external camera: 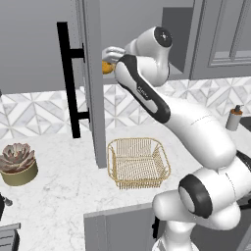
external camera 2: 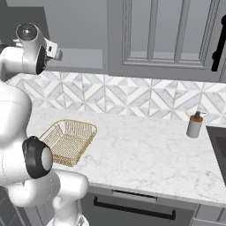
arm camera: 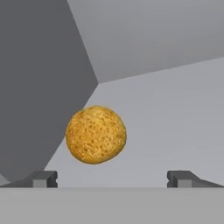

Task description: Open the cabinet, pick up the bread from the cabinet and place it in the basket. Then move the basket to the dining counter.

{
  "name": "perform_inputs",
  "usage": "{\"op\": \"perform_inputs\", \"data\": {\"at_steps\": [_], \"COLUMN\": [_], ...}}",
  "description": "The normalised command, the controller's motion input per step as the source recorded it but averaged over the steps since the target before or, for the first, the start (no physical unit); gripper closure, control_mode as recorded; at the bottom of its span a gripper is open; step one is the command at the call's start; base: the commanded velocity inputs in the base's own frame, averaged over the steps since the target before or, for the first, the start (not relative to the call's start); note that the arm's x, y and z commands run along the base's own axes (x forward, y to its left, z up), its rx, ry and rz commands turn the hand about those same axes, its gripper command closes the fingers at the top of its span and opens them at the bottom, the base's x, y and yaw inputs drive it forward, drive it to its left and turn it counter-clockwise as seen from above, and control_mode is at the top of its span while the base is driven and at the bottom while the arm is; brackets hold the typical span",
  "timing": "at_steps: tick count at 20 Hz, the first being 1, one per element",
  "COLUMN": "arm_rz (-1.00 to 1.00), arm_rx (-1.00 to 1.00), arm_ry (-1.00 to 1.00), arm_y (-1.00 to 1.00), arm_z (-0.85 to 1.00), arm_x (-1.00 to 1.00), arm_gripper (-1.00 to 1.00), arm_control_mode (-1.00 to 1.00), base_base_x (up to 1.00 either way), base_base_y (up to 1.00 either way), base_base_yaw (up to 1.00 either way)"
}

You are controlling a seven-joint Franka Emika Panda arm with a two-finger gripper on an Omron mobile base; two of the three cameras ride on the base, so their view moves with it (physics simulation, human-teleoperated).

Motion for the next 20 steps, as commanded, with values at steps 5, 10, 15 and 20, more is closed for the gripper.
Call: {"op": "perform_inputs", "data": {"at_steps": [5,10,15,20], "arm_rz": [0.05,0.09,0.13,0.09], "arm_rx": [0.0,0.0,0.0,0.0], "arm_ry": [0.07,0.03,0.08,0.09], "arm_y": [0.08,0.06,0.25,0.23], "arm_z": [-0.06,0.0,-0.04,-0.15], "arm_x": [0.63,0.47,0.01,0.08], "arm_gripper": [-1.0,-1.0,-1.0,-1.0], "arm_control_mode": [-1.0,-1.0,-1.0,-1.0], "base_base_x": [0.0,0.0,0.0,0.0], "base_base_y": [0.0,0.0,0.0,0.0], "base_base_yaw": [0.0,0.0,0.0,0.0]}}
